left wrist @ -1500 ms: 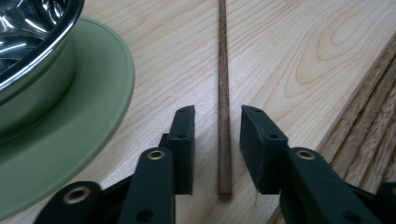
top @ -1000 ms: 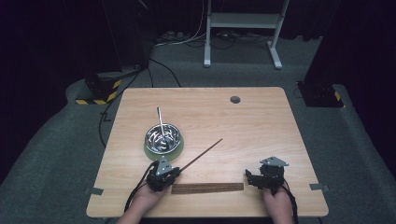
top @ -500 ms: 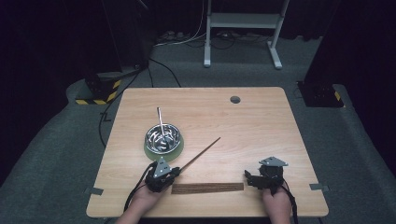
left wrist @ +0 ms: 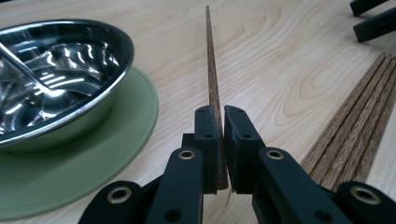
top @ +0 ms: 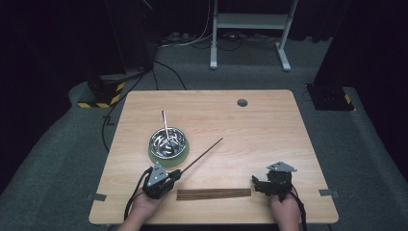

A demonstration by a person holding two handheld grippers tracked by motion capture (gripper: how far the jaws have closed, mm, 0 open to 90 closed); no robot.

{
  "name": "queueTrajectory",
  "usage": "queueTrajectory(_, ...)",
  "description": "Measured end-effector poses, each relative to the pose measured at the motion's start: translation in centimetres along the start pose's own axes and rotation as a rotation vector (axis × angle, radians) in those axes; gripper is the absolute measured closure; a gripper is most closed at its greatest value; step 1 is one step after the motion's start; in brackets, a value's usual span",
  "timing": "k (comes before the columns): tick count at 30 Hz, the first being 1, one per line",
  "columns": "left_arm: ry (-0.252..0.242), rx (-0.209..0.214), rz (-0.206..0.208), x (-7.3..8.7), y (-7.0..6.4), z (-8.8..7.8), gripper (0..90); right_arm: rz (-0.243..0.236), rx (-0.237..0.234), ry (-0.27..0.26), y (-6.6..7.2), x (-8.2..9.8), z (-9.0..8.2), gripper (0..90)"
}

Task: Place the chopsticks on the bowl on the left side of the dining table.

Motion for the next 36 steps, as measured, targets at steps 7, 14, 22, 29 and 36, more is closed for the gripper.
queueTrajectory(7, -0.056, -0.027, -0.002, -0.2, 0.3, -1.4, 83.8, -0.012, -0.012, 0.016, 0.0, 0.0, -0.1, 9.6)
queueTrajectory(14, -0.081, -0.034, -0.004, -0.3, 1.0, -2.7, 83.8, -0.012, -0.013, 0.017, 0.0, 0.0, -0.1, 9.6)
queueTrajectory(22, -0.092, -0.046, -0.008, -0.4, 1.8, -3.8, 83.8, -0.022, -0.012, 0.002, 0.1, 0.0, 0.0, 9.5)
queueTrajectory(29, -0.090, -0.097, -0.028, 0.1, 3.3, -4.7, 83.8, -0.020, -0.018, 0.015, 0.1, 0.0, -0.1, 9.6)
queueTrajectory(36, -0.096, -0.140, -0.054, 0.7, 4.9, -5.5, 83.8, -0.031, -0.024, 0.011, 0.1, 0.0, 0.0, 9.6)
Point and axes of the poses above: each handheld gripper's, and its own axes: z roughly forward along the jaws, x roughly out of its underside, y roughly to its left, the point moved 1 cm from there along z, roughly forward along the jaws, and after that the axes turned 14 degrees about z, right-handed, at the moved point
